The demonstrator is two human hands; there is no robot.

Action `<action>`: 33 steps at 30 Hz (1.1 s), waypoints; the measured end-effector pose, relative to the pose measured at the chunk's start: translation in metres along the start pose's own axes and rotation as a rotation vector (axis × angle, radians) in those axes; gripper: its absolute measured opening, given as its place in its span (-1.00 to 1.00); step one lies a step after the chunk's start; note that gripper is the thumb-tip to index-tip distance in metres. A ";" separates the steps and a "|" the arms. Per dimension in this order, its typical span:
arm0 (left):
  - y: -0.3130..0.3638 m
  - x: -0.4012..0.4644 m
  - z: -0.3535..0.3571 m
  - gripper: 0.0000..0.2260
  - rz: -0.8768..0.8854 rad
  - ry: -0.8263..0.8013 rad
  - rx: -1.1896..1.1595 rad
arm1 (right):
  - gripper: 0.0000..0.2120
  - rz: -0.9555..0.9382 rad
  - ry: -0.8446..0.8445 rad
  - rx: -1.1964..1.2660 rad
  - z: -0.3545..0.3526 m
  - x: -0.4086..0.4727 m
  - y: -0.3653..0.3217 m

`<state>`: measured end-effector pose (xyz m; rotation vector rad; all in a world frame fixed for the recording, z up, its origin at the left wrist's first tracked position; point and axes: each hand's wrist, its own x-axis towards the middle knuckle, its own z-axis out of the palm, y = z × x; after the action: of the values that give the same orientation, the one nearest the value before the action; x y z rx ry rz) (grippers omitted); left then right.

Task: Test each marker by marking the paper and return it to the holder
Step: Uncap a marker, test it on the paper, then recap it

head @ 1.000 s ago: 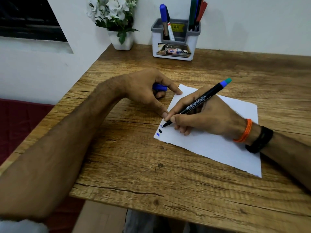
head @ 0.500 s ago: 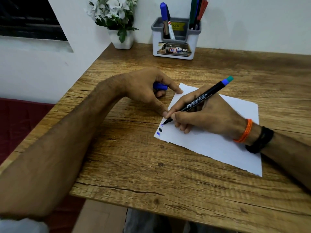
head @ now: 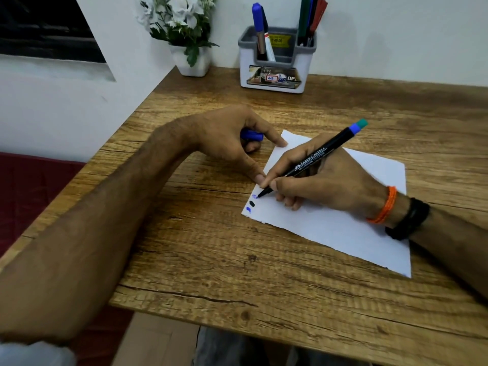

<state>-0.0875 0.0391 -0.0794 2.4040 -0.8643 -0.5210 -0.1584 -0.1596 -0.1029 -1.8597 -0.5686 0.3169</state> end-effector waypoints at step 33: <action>0.005 0.003 0.007 -0.89 0.090 0.505 -0.372 | -0.87 -0.083 0.399 0.355 -0.046 0.008 0.002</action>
<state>-0.0910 0.0312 -0.0830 2.0069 -0.5853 -0.0223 -0.1290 -0.1925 -0.0884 -1.4961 -0.2908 -0.0141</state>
